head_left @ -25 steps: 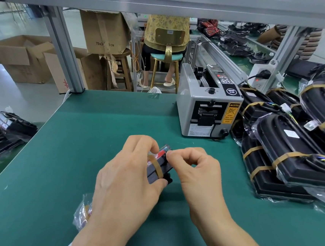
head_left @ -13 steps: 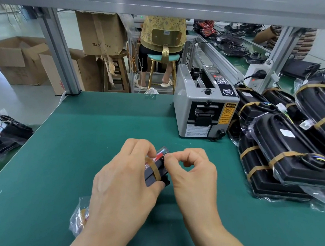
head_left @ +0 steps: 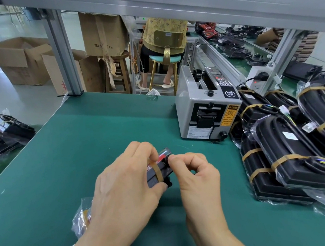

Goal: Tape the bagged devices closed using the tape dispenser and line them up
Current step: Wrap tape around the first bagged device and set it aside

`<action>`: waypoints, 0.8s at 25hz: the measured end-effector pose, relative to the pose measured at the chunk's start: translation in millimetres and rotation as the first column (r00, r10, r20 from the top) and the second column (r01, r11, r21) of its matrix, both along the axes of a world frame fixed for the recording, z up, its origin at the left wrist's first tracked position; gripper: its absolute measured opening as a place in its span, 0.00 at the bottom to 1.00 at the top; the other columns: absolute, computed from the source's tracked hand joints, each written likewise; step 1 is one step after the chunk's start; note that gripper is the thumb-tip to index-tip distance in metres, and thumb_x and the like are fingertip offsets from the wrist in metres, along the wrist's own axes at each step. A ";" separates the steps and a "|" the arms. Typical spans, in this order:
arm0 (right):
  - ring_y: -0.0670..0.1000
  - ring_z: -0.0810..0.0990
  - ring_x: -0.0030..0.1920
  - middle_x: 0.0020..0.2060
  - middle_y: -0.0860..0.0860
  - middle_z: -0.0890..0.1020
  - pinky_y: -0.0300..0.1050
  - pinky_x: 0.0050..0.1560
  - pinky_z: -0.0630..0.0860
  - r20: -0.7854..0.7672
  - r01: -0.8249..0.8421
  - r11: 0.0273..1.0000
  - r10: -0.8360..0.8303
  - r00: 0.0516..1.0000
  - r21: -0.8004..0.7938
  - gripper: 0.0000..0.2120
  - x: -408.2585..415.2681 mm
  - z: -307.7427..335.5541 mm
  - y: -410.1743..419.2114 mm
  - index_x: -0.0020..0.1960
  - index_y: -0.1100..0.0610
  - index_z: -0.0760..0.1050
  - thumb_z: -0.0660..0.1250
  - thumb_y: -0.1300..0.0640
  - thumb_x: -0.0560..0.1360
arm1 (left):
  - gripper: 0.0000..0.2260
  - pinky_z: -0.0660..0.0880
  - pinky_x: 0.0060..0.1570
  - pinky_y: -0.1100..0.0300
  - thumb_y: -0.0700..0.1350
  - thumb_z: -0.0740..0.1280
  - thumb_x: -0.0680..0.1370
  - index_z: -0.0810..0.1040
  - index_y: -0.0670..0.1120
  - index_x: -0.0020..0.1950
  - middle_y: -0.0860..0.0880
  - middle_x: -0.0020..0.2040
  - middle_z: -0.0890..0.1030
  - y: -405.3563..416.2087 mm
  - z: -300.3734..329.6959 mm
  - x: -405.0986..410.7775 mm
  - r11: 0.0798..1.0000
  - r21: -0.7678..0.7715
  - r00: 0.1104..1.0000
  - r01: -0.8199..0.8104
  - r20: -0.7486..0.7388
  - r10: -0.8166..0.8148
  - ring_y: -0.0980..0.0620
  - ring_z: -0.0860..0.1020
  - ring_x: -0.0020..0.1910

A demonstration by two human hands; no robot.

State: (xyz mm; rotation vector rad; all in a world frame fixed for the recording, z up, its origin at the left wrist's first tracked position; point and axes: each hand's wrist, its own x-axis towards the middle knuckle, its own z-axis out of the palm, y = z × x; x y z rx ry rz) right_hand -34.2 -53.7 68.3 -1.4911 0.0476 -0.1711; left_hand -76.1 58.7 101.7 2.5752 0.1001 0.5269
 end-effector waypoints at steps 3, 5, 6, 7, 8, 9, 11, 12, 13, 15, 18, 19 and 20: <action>0.43 0.76 0.38 0.38 0.51 0.79 0.30 0.41 0.70 0.003 0.012 0.999 -0.012 1.000 -0.038 0.09 0.2 -0.8 -0.4 0.32 0.54 0.80 0.72 0.63 0.69 | 0.22 0.58 0.28 0.70 0.50 0.78 0.58 0.68 0.56 0.41 0.60 0.37 0.71 -0.2 0.4 -0.1 1.000 -0.003 1.000 0.008 0.004 -0.008 0.64 0.68 0.31; 0.43 0.76 0.38 0.37 0.48 0.78 0.31 0.41 0.69 0.012 0.019 0.998 -0.018 1.000 -0.057 0.08 0.8 -1.2 -0.2 0.32 0.54 0.80 0.72 0.62 0.69 | 0.22 0.59 0.28 0.70 0.50 0.79 0.58 0.68 0.56 0.41 0.59 0.37 0.71 0.2 0.4 0.2 1.000 0.001 1.000 0.007 0.007 -0.007 0.63 0.68 0.30; 0.43 0.75 0.38 0.36 0.47 0.78 0.31 0.41 0.69 0.019 0.021 0.998 -0.020 1.000 -0.062 0.08 0.5 -0.8 0.1 0.32 0.54 0.80 0.72 0.63 0.69 | 0.21 0.59 0.28 0.70 0.50 0.79 0.58 0.68 0.55 0.41 0.59 0.37 0.72 0.2 0.2 0.2 1.000 0.004 1.000 0.005 0.006 -0.005 0.61 0.68 0.30; 0.42 0.75 0.37 0.35 0.45 0.77 0.31 0.41 0.69 0.026 0.024 0.998 -0.022 0.999 -0.065 0.08 0.0 0.2 0.6 0.32 0.54 0.80 0.72 0.63 0.68 | 0.21 0.60 0.28 0.70 0.49 0.79 0.58 0.68 0.55 0.41 0.58 0.36 0.72 -0.1 0.2 0.2 1.000 0.005 1.000 0.003 0.005 -0.003 0.60 0.68 0.30; 0.41 0.75 0.37 0.34 0.44 0.76 0.30 0.41 0.68 0.032 0.030 0.997 -0.028 0.999 -0.068 0.08 -0.7 1.4 1.1 0.32 0.54 0.80 0.72 0.63 0.68 | 0.21 0.60 0.28 0.70 0.49 0.79 0.58 0.69 0.55 0.40 0.58 0.36 0.72 -0.2 0.4 -0.1 1.000 0.003 1.000 0.001 0.006 -0.001 0.59 0.69 0.29; 0.40 0.74 0.36 0.34 0.43 0.76 0.30 0.41 0.68 0.037 0.041 0.997 -0.038 0.999 -0.073 0.08 -0.9 2.1 1.2 0.31 0.55 0.79 0.72 0.63 0.68 | 0.21 0.60 0.27 0.69 0.49 0.79 0.58 0.69 0.55 0.40 0.59 0.36 0.72 -0.4 0.5 -0.3 1.000 -0.001 1.000 0.000 0.010 0.000 0.59 0.68 0.29; 0.40 0.74 0.37 0.34 0.42 0.75 0.31 0.41 0.68 0.042 0.060 0.993 -0.056 0.998 -0.102 0.09 -1.3 2.9 0.7 0.30 0.56 0.79 0.73 0.62 0.68 | 0.21 0.60 0.27 0.69 0.48 0.79 0.57 0.69 0.55 0.40 0.59 0.35 0.71 -0.8 1.0 -0.6 1.000 -0.007 1.000 -0.001 0.015 0.001 0.61 0.68 0.29; 0.40 0.75 0.38 0.34 0.42 0.75 0.32 0.43 0.68 0.045 0.067 0.990 -0.062 0.997 -0.121 0.08 -2.2 3.8 0.8 0.30 0.56 0.79 0.73 0.61 0.68 | 0.21 0.60 0.27 0.69 0.47 0.79 0.57 0.69 0.55 0.40 0.59 0.35 0.71 -1.3 1.3 -0.3 1.000 -0.008 1.000 0.000 0.014 0.000 0.61 0.68 0.29; 0.40 0.74 0.39 0.34 0.40 0.75 0.36 0.46 0.68 0.045 0.070 0.987 -0.064 0.997 -0.144 0.09 -3.0 4.2 1.4 0.30 0.55 0.79 0.73 0.60 0.68 | 0.21 0.61 0.27 0.68 0.47 0.79 0.57 0.70 0.55 0.40 0.59 0.35 0.71 -1.6 1.4 -0.3 1.000 -0.007 1.000 -0.001 0.012 0.001 0.60 0.68 0.29; 0.39 0.73 0.41 0.36 0.39 0.75 0.43 0.52 0.68 0.039 0.078 0.978 -0.072 0.997 -0.194 0.08 -5.4 4.4 3.3 0.31 0.51 0.78 0.72 0.57 0.68 | 0.21 0.61 0.27 0.68 0.47 0.79 0.58 0.70 0.55 0.40 0.59 0.35 0.72 -1.7 1.8 -0.6 1.000 -0.003 1.000 -0.002 0.004 0.002 0.58 0.69 0.29; 0.41 0.72 0.41 0.41 0.42 0.75 0.34 0.47 0.69 -0.008 0.111 0.985 -0.113 0.994 -0.129 0.05 -1.6 2.3 -0.4 0.41 0.49 0.76 0.71 0.55 0.72 | 0.21 0.60 0.29 0.68 0.49 0.78 0.59 0.68 0.56 0.41 0.61 0.38 0.72 -0.6 1.0 -1.2 1.000 -0.016 1.000 -0.015 -0.017 0.015 0.59 0.71 0.31; 0.42 0.72 0.40 0.42 0.45 0.77 0.32 0.44 0.69 -0.027 0.134 0.990 -0.135 0.990 -0.050 0.04 2.2 1.3 -4.8 0.43 0.50 0.75 0.70 0.56 0.74 | 0.21 0.60 0.30 0.69 0.49 0.78 0.59 0.68 0.57 0.41 0.62 0.39 0.72 -0.2 0.5 -1.4 1.000 -0.021 1.000 -0.017 -0.023 0.017 0.61 0.71 0.33; 0.42 0.73 0.40 0.42 0.47 0.78 0.30 0.42 0.69 -0.033 0.154 0.988 -0.154 0.988 0.022 0.03 5.7 1.0 -9.6 0.44 0.51 0.75 0.68 0.56 0.75 | 0.21 0.61 0.31 0.69 0.50 0.78 0.60 0.68 0.57 0.42 0.63 0.40 0.72 -0.2 -0.1 -1.2 1.000 -0.024 1.000 -0.015 -0.026 0.014 0.62 0.71 0.34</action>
